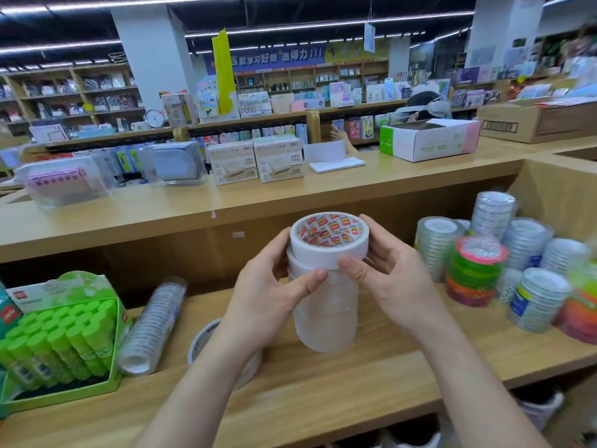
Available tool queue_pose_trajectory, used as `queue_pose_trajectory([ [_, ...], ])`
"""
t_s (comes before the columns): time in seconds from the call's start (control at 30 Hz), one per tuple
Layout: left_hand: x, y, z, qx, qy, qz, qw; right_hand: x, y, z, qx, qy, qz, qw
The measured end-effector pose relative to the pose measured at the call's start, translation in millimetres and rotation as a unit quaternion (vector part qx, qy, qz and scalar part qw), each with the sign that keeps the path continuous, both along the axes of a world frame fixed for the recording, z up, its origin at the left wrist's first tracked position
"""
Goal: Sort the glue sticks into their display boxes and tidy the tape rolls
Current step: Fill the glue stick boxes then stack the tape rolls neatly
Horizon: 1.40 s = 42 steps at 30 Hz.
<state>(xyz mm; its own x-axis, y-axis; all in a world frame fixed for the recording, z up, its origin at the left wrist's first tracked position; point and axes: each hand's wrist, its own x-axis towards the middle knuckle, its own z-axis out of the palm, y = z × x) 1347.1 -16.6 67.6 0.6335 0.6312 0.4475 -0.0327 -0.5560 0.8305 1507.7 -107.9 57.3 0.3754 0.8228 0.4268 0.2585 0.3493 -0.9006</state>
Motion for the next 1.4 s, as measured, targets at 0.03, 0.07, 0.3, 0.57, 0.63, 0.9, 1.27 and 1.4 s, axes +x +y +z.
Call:
queue_pose_trajectory([
  [0.03, 0.3, -1.2, -0.3, 0.0, -0.002, -0.001, 1.0, 1.3, 1.9, -1.6, 0.008, 0.009, -0.002, 1.0],
  [0.07, 0.5, -1.0, -1.4, -0.002, 0.0, -0.004, 1.0, 2.3, 3.8, -3.0, 0.016, 0.017, -0.003, 1.0],
  [0.3, 0.1, -4.5, 0.1, -0.014, -0.02, -0.006, 1.0, 4.8, 9.7, -1.3, 0.034, 0.054, 0.017, 0.998],
  [0.57, 2.4, -6.3, -7.0, -0.04, -0.03, -0.003, 0.999, 1.2, 5.1, -6.8, 0.01, 0.036, 0.04, 0.998],
  [0.63, 3.9, -7.8, -10.0, -0.032, -0.025, 0.013, 0.999, -1.8, 3.9, -11.3, 0.006, 0.034, 0.043, 0.998],
  [0.9, 3.9, -4.5, -12.2, 0.0, -0.019, 0.035, 0.999, -0.6, 8.5, -15.3, 0.025, 0.03, 0.02, 0.999],
  [1.27, -13.0, -10.5, -13.5, -0.039, 0.043, 0.076, 0.995, -9.5, -5.5, -32.1, -0.035, -0.026, -0.051, 0.998],
  [1.4, -68.3, -7.8, -12.1, 0.11, 0.121, 0.238, 0.957, -25.8, -25.2, -35.9, 0.037, -0.142, -0.239, 0.96],
])
